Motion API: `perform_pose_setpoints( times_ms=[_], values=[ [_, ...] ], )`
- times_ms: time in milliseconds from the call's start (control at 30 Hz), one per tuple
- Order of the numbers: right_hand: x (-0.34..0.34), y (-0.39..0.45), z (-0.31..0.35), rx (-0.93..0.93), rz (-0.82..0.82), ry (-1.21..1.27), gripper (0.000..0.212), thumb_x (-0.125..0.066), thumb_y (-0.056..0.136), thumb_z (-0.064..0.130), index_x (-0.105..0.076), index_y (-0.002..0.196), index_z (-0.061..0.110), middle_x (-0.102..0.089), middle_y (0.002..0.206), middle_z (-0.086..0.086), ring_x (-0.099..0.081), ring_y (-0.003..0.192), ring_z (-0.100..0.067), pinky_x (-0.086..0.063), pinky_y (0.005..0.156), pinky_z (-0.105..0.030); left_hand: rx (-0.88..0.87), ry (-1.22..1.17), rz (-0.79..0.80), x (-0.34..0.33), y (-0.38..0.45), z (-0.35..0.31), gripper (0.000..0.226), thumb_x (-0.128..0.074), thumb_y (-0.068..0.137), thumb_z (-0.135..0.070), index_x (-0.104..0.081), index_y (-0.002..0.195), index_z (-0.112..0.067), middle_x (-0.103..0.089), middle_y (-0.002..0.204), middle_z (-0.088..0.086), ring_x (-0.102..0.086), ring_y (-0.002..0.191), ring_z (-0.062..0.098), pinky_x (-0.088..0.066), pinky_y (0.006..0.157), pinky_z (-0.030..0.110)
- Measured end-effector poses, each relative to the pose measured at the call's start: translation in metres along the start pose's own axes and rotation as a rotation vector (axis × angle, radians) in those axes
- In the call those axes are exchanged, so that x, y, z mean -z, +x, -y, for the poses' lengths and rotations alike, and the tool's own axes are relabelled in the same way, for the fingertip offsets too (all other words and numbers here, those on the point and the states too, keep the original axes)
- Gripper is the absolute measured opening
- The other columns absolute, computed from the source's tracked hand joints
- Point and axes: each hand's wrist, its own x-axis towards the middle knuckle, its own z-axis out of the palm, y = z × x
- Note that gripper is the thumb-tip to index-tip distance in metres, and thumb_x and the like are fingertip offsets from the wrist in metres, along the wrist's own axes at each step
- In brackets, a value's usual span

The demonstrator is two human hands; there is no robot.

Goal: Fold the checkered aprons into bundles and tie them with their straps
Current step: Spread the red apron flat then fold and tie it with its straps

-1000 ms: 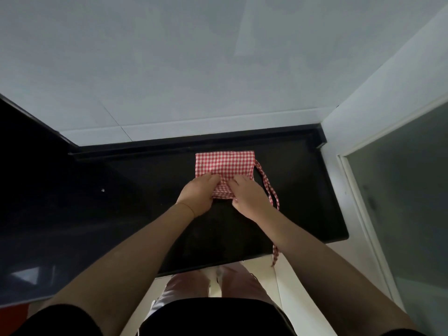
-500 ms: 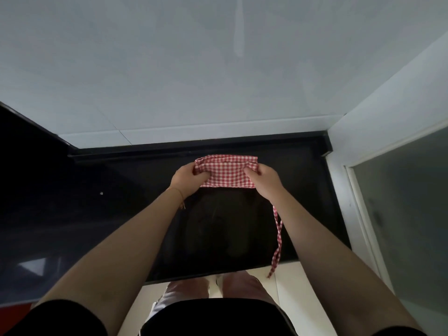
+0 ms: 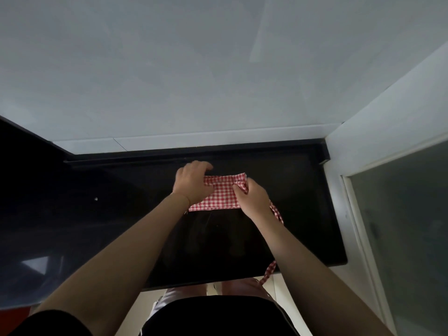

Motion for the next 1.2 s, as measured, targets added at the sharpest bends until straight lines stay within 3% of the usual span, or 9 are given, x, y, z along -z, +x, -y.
perform_pose_setpoints(
  times_ms=[100, 300, 400, 533, 667, 800, 900, 1067, 1200],
  values=[
    [-0.002, 0.000, 0.002, -0.010, -0.017, -0.074, 0.042, -0.054, 0.101, 0.034, -0.047, 0.135, 0.012, -0.064, 0.120, -0.003, -0.066, 0.105, -0.018, -0.054, 0.085, -0.026, -0.044, 0.083, 0.350, 0.010, 0.013, -0.022, 0.067, -0.067, 0.086, -0.052, -0.043, 0.143, -0.026, -0.053, 0.137, -0.003, -0.049, 0.126, 0.021, -0.034, 0.113, 0.047],
    [-0.008, -0.002, -0.002, 0.054, -0.020, -0.029, 0.072, -0.061, 0.098, 0.026, -0.019, 0.156, 0.019, -0.060, 0.135, -0.007, -0.066, 0.110, -0.021, -0.056, 0.093, -0.034, 0.148, 0.126, 0.528, 0.004, 0.023, -0.033, 0.074, -0.076, 0.078, -0.054, -0.049, 0.135, -0.016, -0.059, 0.122, 0.002, -0.055, 0.113, 0.022, -0.044, 0.100, 0.040],
    [-0.001, -0.003, -0.005, 0.043, -0.002, 0.010, 0.072, -0.068, 0.093, 0.028, -0.029, 0.153, 0.018, -0.048, 0.143, -0.007, -0.056, 0.124, -0.021, -0.049, 0.103, -0.033, 0.201, 0.046, 0.578, 0.000, 0.020, -0.032, 0.065, -0.078, 0.076, -0.052, -0.055, 0.124, -0.015, -0.061, 0.115, 0.003, -0.056, 0.106, 0.021, -0.045, 0.089, 0.034],
    [0.034, 0.004, -0.019, 0.031, -0.069, 0.004, 0.034, -0.059, 0.097, 0.038, -0.060, 0.123, 0.016, -0.050, 0.124, -0.003, -0.057, 0.108, -0.016, -0.046, 0.087, -0.024, 0.207, -0.143, 0.592, 0.001, 0.010, -0.024, 0.052, -0.078, 0.079, -0.045, -0.056, 0.121, -0.024, -0.058, 0.120, 0.000, -0.052, 0.121, 0.026, -0.040, 0.105, 0.044],
    [0.068, 0.015, -0.023, 0.099, 0.117, -0.027, 0.035, -0.047, 0.100, 0.007, -0.060, 0.130, 0.020, -0.055, 0.136, 0.003, -0.051, 0.127, -0.013, -0.037, 0.103, -0.024, 0.213, -0.320, 0.540, 0.001, -0.005, -0.022, 0.054, -0.079, 0.081, -0.034, -0.055, 0.129, -0.023, -0.057, 0.124, -0.003, -0.050, 0.122, 0.025, -0.036, 0.112, 0.047],
    [0.089, 0.019, 0.001, 0.131, 0.375, -0.066, 0.028, -0.051, 0.102, 0.023, -0.062, 0.127, 0.019, -0.063, 0.124, 0.001, -0.057, 0.115, -0.016, -0.043, 0.098, -0.029, 0.111, -0.338, 0.459, 0.011, -0.009, -0.032, 0.036, -0.081, 0.079, -0.028, -0.061, 0.109, -0.027, -0.063, 0.111, -0.005, -0.057, 0.109, 0.019, -0.041, 0.108, 0.048],
    [0.104, 0.023, 0.012, 0.197, 0.295, -0.151, 0.020, -0.057, 0.099, 0.024, -0.070, 0.111, 0.016, -0.065, 0.101, 0.005, -0.062, 0.098, -0.015, -0.046, 0.086, -0.028, 0.039, -0.258, 0.338, 0.022, -0.010, -0.040, 0.033, -0.083, 0.076, -0.024, -0.060, 0.100, -0.028, -0.064, 0.103, -0.005, -0.059, 0.101, 0.017, -0.047, 0.099, 0.040],
    [0.119, 0.027, 0.026, 0.308, 0.121, -0.261, 0.015, -0.063, 0.097, 0.022, -0.074, 0.103, 0.014, -0.065, 0.099, 0.003, -0.055, 0.083, -0.005, -0.042, 0.081, -0.024, -0.051, 0.119, 0.073, 0.033, -0.014, -0.056, 0.021, -0.070, 0.083, -0.037, -0.049, 0.082, -0.033, -0.057, 0.089, -0.009, -0.058, 0.086, 0.016, -0.045, 0.071, 0.030],
    [0.114, 0.027, 0.038, 0.356, -0.070, -0.229, 0.020, -0.060, 0.098, 0.021, -0.073, 0.092, 0.008, -0.068, 0.093, -0.003, -0.059, 0.080, -0.012, -0.044, 0.074, -0.026, -0.062, 0.320, -0.167, 0.028, -0.017, -0.064, 0.015, -0.057, 0.090, -0.021, -0.051, 0.103, -0.026, -0.054, 0.100, -0.002, -0.057, 0.097, 0.022, -0.040, 0.068, 0.032]
  ],
)
